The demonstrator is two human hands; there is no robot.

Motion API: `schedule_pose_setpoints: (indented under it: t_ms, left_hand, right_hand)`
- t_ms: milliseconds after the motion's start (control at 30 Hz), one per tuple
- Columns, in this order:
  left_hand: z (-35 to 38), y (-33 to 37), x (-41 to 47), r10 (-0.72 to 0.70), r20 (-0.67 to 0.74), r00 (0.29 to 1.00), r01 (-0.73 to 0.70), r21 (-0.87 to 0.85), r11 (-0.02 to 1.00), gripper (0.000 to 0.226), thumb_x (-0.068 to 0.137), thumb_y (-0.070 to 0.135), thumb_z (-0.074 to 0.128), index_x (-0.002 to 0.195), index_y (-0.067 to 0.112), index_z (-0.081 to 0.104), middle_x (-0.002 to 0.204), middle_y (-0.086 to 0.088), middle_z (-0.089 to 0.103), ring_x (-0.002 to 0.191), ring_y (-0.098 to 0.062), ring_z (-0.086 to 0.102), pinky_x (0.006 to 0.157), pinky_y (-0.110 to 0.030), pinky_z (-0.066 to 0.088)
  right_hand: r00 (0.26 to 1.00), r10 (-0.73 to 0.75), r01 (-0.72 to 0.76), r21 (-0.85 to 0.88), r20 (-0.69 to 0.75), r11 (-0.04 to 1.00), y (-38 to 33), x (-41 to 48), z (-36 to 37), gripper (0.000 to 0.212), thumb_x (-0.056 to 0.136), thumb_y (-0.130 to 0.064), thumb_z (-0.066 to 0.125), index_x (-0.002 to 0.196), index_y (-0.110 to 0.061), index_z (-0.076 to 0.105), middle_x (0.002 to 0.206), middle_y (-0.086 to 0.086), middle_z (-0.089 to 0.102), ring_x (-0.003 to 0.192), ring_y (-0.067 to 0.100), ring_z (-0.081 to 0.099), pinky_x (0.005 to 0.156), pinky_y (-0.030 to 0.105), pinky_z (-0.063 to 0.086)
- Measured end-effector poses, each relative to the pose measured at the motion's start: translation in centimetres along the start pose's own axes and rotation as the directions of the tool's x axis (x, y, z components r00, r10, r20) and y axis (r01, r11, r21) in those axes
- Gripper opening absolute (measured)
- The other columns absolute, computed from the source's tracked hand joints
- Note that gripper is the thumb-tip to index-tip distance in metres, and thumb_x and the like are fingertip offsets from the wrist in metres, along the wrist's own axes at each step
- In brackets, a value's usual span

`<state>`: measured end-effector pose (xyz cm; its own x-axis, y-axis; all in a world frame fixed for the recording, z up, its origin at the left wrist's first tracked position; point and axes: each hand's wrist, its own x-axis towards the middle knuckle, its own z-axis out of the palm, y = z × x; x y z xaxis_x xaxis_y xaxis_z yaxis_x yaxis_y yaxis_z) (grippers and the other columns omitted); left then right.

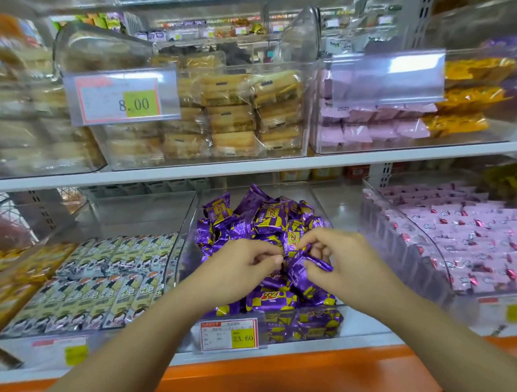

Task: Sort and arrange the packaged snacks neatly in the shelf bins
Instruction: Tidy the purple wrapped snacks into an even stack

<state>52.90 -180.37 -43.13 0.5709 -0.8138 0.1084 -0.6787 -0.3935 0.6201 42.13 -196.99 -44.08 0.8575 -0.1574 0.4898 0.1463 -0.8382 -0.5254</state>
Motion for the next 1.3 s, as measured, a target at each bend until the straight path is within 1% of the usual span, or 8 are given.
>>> schedule_pose_setpoints:
  t_ms: [200,400,567,833,967,1067,1233,1300]
  left_hand:
    - [0.2,2.4,0.5,-0.04,0.023,0.999,0.046,-0.374,0.926,0.029,0.098,0.025,0.047,0.126,0.028,0.051,0.102,0.004,0.07,0.084,-0.006,0.07,0.085,-0.023,0.05]
    - [0.9,2.7,0.7,-0.06,0.119,0.991,0.128,-0.724,0.678,0.055,0.081,0.035,0.06,0.134,0.026,0.047,0.13,0.003,0.055,0.105,-0.011,0.06,0.084,-0.038,0.056]
    - [1.5,2.3,0.9,-0.078,-0.081,0.994,0.03,-0.481,0.876,0.047,0.075,0.039,0.072,0.118,0.032,0.054,0.118,0.022,0.056,0.104,0.007,0.056,0.094,-0.03,0.048]
    - [2.1,1.5,1.0,0.014,-0.105,0.994,-0.053,-0.376,0.925,0.024,0.088,0.015,0.064,0.101,0.032,0.053,0.097,0.004,0.054,0.049,-0.01,0.036,0.046,-0.022,0.032]
    - [2.4,1.2,1.3,0.027,-0.035,0.999,-0.04,-0.428,0.903,0.021,0.087,0.022,0.066,0.098,0.037,0.057,0.088,-0.008,0.057,0.057,-0.019,0.038,0.055,-0.03,0.03]
    - [2.3,1.0,1.7,0.03,-0.098,0.995,-0.057,-0.287,0.956,0.019,0.088,0.023,0.066,0.094,0.038,0.057,0.066,0.012,0.057,0.057,-0.012,0.048,0.056,-0.029,0.039]
    - [1.6,0.9,2.9,0.051,-0.067,0.996,-0.05,0.02,0.999,0.021,0.091,0.017,0.061,0.109,0.026,0.061,0.092,0.019,0.066,0.089,0.007,0.058,0.076,-0.007,0.042]
    - [1.7,0.7,3.6,0.045,-0.052,0.998,-0.039,0.121,0.992,0.026,0.09,0.02,0.061,0.114,0.029,0.062,0.099,0.018,0.066,0.093,0.003,0.058,0.084,-0.016,0.046]
  right_hand:
    - [0.977,0.075,-0.034,0.204,-0.199,0.978,-0.6,0.1,-0.5,0.035,0.074,-0.007,0.074,0.078,-0.037,0.057,0.068,-0.008,0.056,0.074,0.008,0.053,0.077,0.028,0.047]
    - [0.996,0.084,-0.077,0.449,0.004,0.89,-1.2,-0.2,-0.7,0.034,0.073,-0.025,0.068,0.1,-0.04,0.054,0.083,-0.01,0.066,0.085,0.025,0.062,0.089,0.046,0.05]
    - [1.0,0.03,-0.031,0.429,0.009,0.903,-0.6,-0.6,-1.0,0.05,0.081,0.014,0.05,0.103,-0.031,0.05,0.088,-0.008,0.061,0.094,0.013,0.062,0.09,0.024,0.049]
    - [1.0,-0.004,0.002,0.094,0.022,0.996,0.8,-0.5,-3.5,0.053,0.079,0.001,0.065,0.104,-0.043,0.048,0.114,-0.02,0.055,0.109,-0.007,0.049,0.091,0.007,0.037]
    - [0.988,0.03,-0.013,-0.111,0.151,0.994,2.0,-0.7,-3.6,0.042,0.078,-0.027,0.074,0.112,-0.042,0.056,0.11,-0.018,0.059,0.106,0.003,0.049,0.094,0.026,0.037]
    - [0.995,0.024,-0.016,-0.081,0.096,0.997,1.9,-0.7,-4.1,0.039,0.077,-0.031,0.075,0.111,-0.043,0.058,0.106,-0.013,0.063,0.102,0.004,0.051,0.09,0.025,0.039]
    - [0.998,0.031,-0.032,-0.003,-0.059,0.999,1.5,-0.7,-5.8,0.042,0.076,-0.014,0.074,0.093,-0.046,0.053,0.091,-0.012,0.066,0.084,0.006,0.058,0.076,0.017,0.043]
    - [0.987,0.081,-0.079,0.017,-0.136,0.997,1.6,-0.5,-6.4,0.041,0.074,-0.009,0.074,0.09,-0.041,0.055,0.085,-0.01,0.066,0.078,0.01,0.057,0.071,0.017,0.042]
